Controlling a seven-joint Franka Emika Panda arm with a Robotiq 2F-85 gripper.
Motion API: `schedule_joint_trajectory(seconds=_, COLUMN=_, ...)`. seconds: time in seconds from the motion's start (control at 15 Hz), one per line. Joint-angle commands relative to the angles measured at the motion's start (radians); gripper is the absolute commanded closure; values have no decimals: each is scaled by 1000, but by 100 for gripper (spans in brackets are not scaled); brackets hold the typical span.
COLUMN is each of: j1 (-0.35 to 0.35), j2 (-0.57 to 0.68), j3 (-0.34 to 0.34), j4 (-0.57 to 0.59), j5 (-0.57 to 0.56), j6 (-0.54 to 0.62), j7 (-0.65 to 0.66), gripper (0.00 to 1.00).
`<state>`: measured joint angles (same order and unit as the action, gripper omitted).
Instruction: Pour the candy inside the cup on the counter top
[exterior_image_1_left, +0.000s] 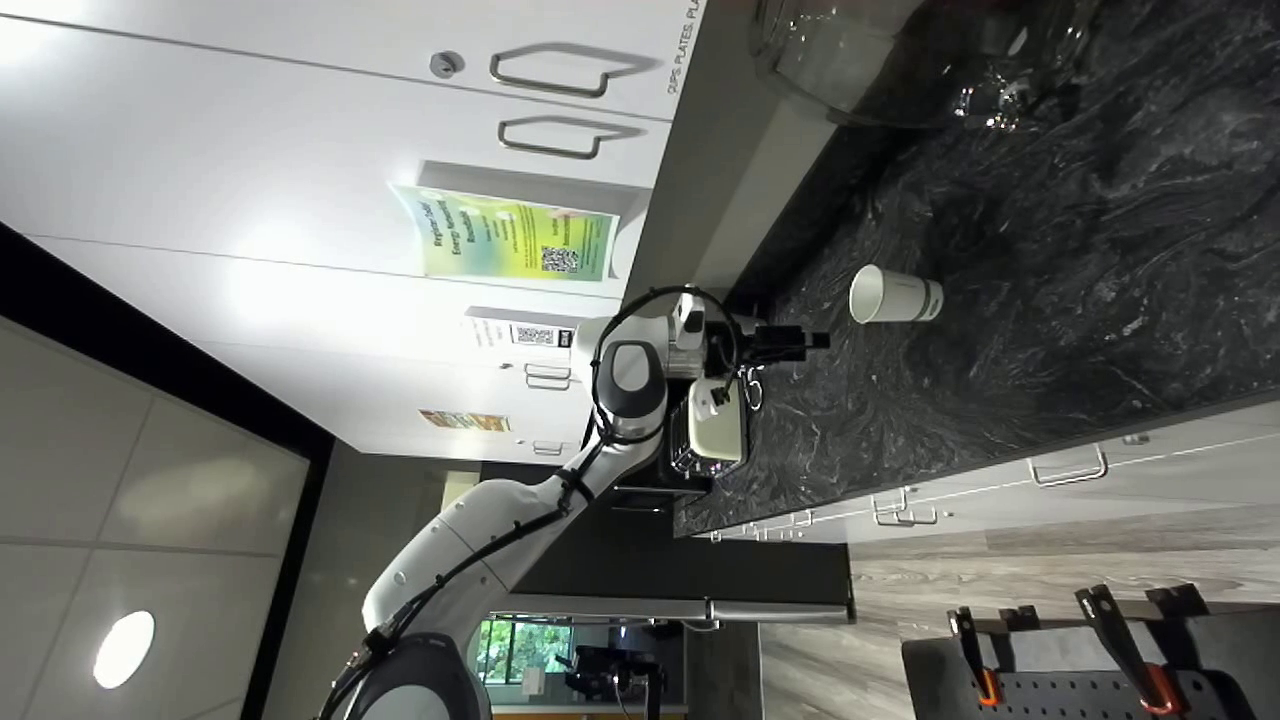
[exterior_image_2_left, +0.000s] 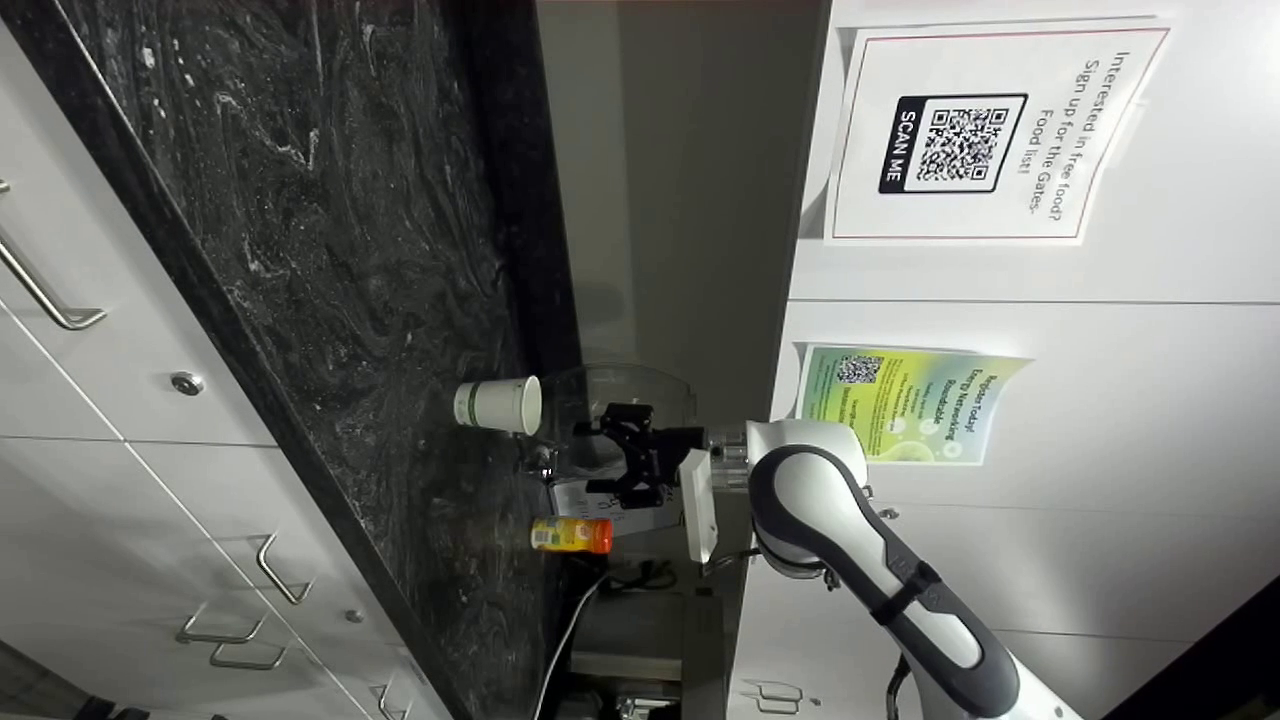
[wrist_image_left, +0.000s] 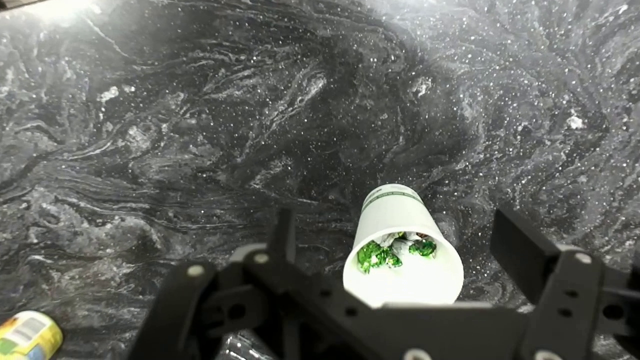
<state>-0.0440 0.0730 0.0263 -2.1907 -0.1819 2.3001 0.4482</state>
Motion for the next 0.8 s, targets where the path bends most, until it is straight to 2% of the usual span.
schedule_joint_trajectory(seconds=0.0, j1=14, j2=24, j3=-33, j4=-4, j5=-16, j6=87, j7=-4, gripper=0)
schedule_joint_trajectory(seconds=0.73, j1=24, j2=128, j3=-102, j4=2, j5=-14, j6=291, j7=6, gripper=0)
